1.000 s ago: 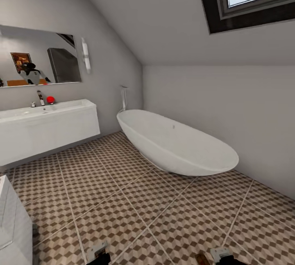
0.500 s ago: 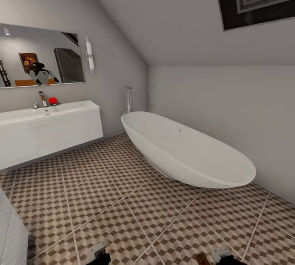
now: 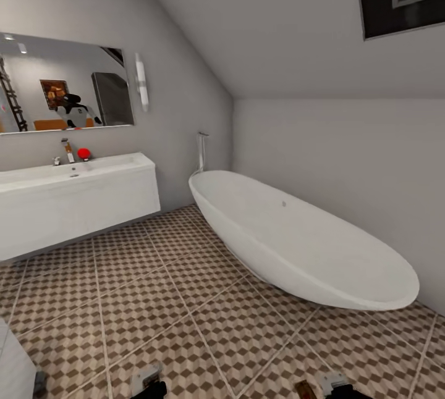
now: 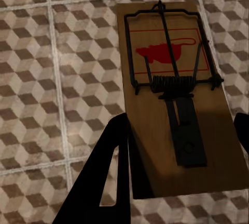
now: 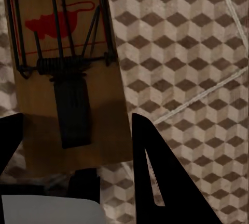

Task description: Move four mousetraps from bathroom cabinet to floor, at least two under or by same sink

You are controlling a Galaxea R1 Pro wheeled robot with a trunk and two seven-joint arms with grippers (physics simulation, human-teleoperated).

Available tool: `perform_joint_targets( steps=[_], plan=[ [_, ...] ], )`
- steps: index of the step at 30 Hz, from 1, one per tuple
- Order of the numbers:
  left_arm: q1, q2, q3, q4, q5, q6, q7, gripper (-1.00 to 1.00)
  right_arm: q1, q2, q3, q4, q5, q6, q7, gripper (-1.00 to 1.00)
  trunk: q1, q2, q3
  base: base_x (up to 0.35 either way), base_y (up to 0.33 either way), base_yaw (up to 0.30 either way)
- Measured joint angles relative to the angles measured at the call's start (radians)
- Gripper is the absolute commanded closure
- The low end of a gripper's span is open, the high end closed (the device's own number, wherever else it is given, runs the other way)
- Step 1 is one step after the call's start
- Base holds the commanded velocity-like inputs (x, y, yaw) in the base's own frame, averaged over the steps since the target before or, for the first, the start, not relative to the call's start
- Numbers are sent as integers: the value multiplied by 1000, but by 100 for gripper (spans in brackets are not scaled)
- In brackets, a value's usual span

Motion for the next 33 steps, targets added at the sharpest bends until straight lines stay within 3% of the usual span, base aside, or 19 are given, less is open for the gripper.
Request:
perform_joint_targets(
  steps=[12,33],
  plan=[
    [0,0,0,0,0,-1,0,100,0,0,0,0,2,0,-2,100,0,0,0,323,0,120],
    [0,0,0,0,0,-1,0,100,0,-1,-1,0,0,-2,-2,100,0,0,0,323,0,263]
  ],
)
